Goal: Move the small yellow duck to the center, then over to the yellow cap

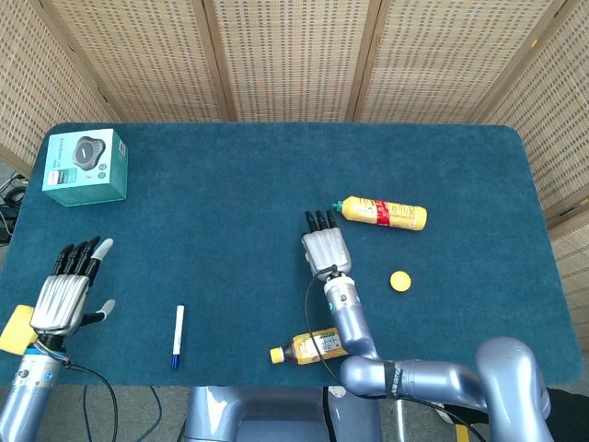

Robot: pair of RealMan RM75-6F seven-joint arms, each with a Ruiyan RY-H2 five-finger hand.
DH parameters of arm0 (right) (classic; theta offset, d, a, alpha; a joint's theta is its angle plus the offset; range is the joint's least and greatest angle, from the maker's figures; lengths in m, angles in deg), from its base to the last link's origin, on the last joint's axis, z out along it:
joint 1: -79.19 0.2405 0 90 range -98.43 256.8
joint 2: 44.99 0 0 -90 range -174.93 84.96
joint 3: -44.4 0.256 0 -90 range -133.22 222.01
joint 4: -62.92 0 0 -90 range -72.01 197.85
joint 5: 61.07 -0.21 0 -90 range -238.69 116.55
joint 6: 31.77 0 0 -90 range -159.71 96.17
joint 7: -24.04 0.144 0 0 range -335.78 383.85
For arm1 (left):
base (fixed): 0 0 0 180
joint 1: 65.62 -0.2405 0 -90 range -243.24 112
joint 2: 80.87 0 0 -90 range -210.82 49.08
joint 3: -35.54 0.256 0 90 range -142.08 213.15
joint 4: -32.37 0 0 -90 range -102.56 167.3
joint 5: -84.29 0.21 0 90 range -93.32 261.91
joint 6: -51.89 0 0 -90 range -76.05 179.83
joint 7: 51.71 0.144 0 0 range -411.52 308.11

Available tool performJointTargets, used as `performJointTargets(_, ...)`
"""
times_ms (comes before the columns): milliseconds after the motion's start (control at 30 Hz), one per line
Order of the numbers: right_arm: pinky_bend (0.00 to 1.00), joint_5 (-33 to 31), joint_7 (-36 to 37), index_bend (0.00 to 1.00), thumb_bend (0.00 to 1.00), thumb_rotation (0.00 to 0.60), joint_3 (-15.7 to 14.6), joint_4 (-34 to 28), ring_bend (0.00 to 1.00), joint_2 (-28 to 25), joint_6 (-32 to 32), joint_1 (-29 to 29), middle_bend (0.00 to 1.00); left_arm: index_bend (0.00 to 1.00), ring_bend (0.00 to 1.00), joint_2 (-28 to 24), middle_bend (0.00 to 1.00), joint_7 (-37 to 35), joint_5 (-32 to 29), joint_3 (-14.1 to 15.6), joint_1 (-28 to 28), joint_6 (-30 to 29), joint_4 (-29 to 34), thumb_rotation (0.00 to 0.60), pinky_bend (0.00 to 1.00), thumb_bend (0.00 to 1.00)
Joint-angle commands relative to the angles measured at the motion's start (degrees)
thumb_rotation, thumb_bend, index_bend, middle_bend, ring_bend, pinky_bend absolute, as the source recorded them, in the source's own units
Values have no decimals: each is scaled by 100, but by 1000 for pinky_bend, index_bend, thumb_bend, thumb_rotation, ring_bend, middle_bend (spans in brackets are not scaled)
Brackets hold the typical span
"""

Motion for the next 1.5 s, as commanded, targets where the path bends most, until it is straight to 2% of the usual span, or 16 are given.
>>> performJointTargets(33,0,-69,27,540,274,600,-128,-205,0,-277,-131,-207,45,0,0,-8,0,16,26,-1,-12,-30,26,600,0,259)
performJointTargets(500,0,156,517,544,275,600,-748,-1206,0,-1400,-420,-1018,45,0,0,-118,0,97,412,70,-168,-357,298,600,0,258)
performJointTargets(733,0,224,790,544,275,600,-918,-1430,0,-1762,-437,-1285,45,0,0,-136,0,136,578,101,-226,-453,361,600,0,260)
performJointTargets(1000,0,260,1072,544,273,600,-1062,-1333,0,-1920,-277,-1469,46,0,0,-136,0,188,644,103,-266,-490,398,600,0,259)
performJointTargets(1500,0,195,1322,544,267,600,-1154,-799,0,-1731,94,-1541,45,0,0,-95,0,313,645,80,-286,-456,404,600,0,260)
